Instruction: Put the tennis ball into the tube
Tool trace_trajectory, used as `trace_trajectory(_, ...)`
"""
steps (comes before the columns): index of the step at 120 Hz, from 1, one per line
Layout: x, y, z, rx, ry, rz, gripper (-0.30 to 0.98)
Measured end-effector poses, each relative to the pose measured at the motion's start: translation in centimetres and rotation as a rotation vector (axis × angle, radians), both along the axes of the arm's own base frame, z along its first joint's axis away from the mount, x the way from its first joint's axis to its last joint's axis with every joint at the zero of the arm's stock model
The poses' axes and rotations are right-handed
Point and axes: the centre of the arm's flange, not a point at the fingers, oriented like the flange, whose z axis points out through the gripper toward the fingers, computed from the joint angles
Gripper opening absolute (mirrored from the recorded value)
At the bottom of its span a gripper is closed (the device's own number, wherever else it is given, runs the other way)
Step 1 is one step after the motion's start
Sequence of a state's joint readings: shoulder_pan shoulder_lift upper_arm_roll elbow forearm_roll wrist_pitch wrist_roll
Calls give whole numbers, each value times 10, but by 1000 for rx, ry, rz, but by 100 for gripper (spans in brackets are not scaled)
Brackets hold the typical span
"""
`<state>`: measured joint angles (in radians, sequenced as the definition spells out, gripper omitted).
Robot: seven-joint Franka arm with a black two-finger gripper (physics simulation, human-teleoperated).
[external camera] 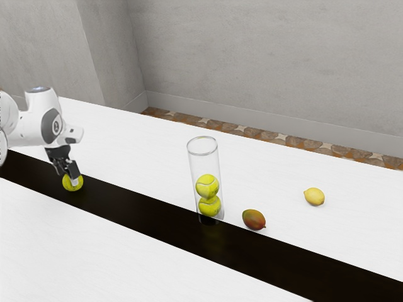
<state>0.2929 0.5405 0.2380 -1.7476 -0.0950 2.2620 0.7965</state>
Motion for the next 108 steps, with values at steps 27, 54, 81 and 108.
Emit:
trace_trajectory(27,1,0,-12,-13,-13,-33,60)
trace_trajectory(54,3,0,-12,-16,-28,-54,37)
trace_trajectory(81,10,-22,53,-25,-98,-91,32)
trace_trajectory(108,16,-93,123,-77,-108,-192,33)
